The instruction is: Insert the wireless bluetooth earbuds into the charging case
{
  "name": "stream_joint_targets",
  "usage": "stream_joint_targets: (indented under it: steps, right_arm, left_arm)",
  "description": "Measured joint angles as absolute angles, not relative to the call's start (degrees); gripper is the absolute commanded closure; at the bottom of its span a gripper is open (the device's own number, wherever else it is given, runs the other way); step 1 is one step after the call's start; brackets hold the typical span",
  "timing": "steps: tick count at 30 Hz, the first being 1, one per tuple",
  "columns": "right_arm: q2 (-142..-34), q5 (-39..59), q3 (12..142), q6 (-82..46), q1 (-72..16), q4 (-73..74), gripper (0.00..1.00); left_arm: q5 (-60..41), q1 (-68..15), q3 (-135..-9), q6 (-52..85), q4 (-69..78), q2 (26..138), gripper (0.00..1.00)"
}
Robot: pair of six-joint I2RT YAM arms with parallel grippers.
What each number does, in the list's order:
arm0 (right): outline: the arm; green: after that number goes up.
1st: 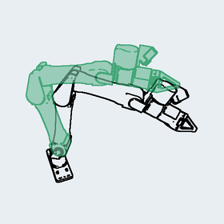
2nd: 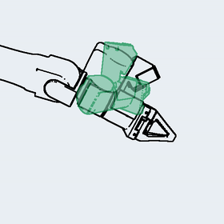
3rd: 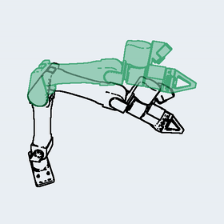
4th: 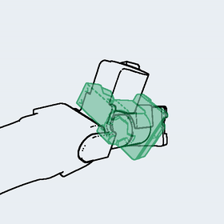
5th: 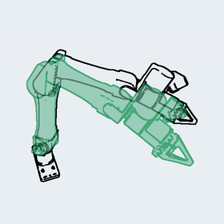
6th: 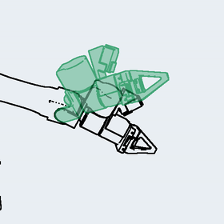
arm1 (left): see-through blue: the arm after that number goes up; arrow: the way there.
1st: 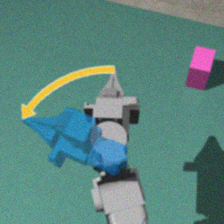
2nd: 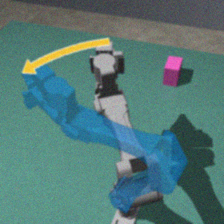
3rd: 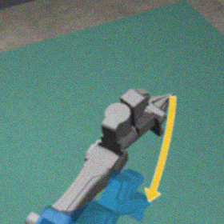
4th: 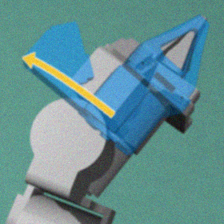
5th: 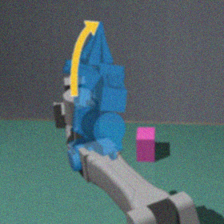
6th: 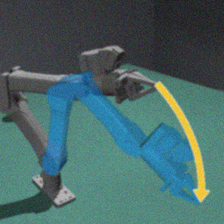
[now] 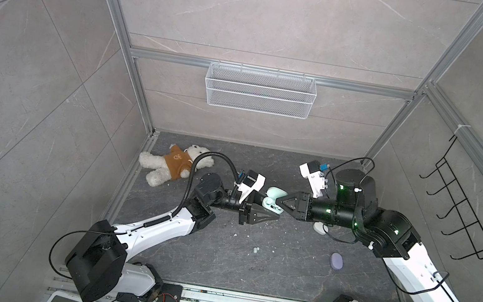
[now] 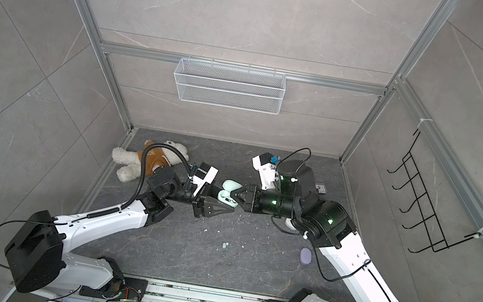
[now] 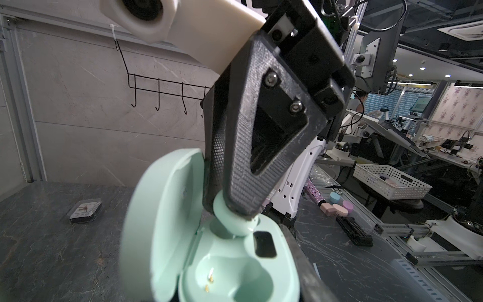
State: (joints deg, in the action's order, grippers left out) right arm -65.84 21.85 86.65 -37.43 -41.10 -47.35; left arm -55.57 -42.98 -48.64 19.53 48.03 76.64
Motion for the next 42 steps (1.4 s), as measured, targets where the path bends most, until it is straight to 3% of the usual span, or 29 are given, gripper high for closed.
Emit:
stream_joint_targets:
  steps: [22,35,42]
  right_arm:
    - [-68.01,21.69,89.62,-36.18,-41.85,-49.91,0.68]
    - [-69.19,18.2,92.66,-34.76,-42.61,-53.45,0.49]
    - [-69.32,17.8,93.12,-34.68,-42.85,-53.89,0.45]
  left_arm:
    - [-55.48,-42.98,-48.64,19.53,47.29,76.2,0.68]
    - [-54.54,-42.96,-48.64,19.53,46.26,76.2,0.68]
    - [-54.48,-42.76,-48.64,19.53,46.15,76.16,0.68]
